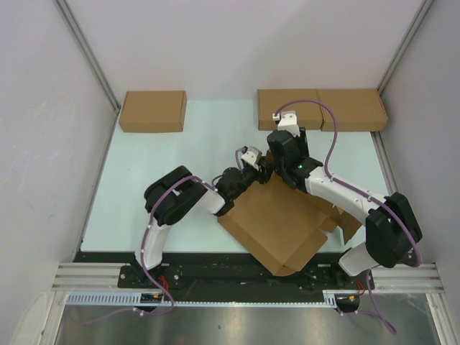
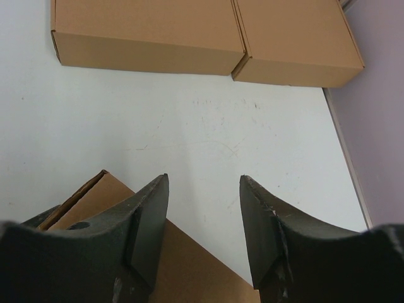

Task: Fold the paper box

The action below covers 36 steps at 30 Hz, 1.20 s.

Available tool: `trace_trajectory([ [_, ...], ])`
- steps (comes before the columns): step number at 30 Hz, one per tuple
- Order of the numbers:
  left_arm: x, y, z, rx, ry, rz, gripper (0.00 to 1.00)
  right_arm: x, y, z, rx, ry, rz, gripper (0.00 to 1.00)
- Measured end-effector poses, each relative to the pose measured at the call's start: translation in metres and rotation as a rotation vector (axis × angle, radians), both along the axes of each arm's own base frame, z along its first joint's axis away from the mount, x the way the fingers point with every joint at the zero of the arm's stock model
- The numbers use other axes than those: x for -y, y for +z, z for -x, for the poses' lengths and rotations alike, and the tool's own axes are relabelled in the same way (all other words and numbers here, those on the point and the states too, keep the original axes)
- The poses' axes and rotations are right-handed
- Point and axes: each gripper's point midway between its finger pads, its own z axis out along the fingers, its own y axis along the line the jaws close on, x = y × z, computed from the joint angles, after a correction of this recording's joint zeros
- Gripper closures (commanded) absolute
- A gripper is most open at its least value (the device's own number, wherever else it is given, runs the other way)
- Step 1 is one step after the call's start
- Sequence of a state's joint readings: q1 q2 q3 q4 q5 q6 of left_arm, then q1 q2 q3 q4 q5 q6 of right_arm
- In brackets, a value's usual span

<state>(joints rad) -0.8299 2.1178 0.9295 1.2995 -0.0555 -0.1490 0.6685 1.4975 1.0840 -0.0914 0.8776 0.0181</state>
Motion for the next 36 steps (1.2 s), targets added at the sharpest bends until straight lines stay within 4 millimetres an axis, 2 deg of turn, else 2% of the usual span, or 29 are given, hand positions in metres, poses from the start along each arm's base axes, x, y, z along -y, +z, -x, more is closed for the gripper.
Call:
trace_trajectory([
  [5, -0.006, -0.004, 0.009, -0.033, 0.007, 0.006, 0.47, 0.0, 0.0, 0.0, 0.0, 0.0, 0.001, 0.46],
  [9, -0.001, 0.007, 0.013, -0.055, 0.024, 0.031, 0.57, 0.0, 0.0, 0.0, -0.002, 0.001, 0.002, 0.46],
  [12, 0.008, 0.018, 0.006, -0.085, 0.05, 0.055, 0.64, 0.001, 0.0, 0.001, -0.003, 0.001, 0.003, 0.46],
  [17, 0.015, 0.02, -0.004, -0.148, 0.081, 0.059, 0.7, -0.001, 0.0, 0.001, -0.006, 0.008, 0.001, 0.46],
  [20, 0.015, 0.018, -0.006, -0.167, 0.09, 0.058, 0.9, -0.002, 0.0, 0.001, -0.005, 0.013, -0.005, 0.46],
  [23, 0.014, 0.017, -0.007, -0.162, 0.096, 0.046, 0.97, -0.006, 0.001, -0.001, 0.002, 0.025, -0.022, 0.44],
  [30, 0.01, 0.016, -0.01, -0.162, 0.107, 0.037, 1.0, -0.01, 0.008, 0.001, 0.013, 0.048, -0.039, 0.41],
  [36, -0.003, 0.018, -0.015, -0.106, 0.161, -0.062, 1.0, -0.013, 0.014, 0.008, 0.008, 0.077, -0.047, 0.4],
])
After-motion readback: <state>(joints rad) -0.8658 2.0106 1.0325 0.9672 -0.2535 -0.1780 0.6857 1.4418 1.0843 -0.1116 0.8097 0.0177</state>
